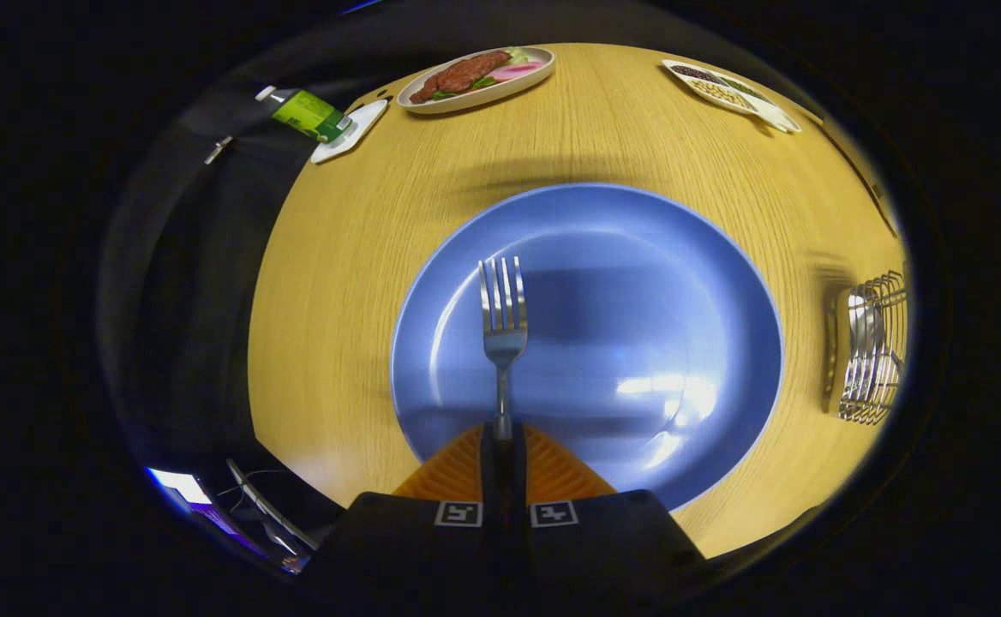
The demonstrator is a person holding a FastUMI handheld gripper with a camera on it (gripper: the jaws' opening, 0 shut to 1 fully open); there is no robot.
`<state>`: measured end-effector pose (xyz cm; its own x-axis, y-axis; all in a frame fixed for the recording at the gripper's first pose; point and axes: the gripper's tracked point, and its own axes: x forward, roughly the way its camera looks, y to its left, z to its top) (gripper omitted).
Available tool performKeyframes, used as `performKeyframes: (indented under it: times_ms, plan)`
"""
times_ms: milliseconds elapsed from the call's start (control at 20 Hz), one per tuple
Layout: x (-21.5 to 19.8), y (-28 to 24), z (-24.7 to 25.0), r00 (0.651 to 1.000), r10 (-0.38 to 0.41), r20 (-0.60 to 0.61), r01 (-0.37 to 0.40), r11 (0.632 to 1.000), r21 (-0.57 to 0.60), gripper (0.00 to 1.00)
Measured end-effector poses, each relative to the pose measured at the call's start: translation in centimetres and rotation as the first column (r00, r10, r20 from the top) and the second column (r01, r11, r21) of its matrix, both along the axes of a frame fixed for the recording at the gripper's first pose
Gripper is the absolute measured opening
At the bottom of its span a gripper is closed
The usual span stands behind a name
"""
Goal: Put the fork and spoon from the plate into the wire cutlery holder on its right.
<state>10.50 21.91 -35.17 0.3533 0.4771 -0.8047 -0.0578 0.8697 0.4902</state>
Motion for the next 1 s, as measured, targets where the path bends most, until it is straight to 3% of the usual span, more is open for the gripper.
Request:
performKeyframes:
  times_ms: [200,550,800,1000]
  plan:
    - [0.4,-1.9,2.8,0.998,-0.038,0.044,0.034,0.996,0.078,0.05]
    - [-0.8,-8.5,11.3,0.989,-0.013,0.147,-0.008,0.991,0.136,0.05]
    - [-2.0,-16.9,14.2,0.991,0.016,0.135,-0.026,0.997,0.072,0.05]
    - [-3.3,-23.6,13.2,0.998,0.052,0.030,-0.051,0.998,-0.030,0.05]
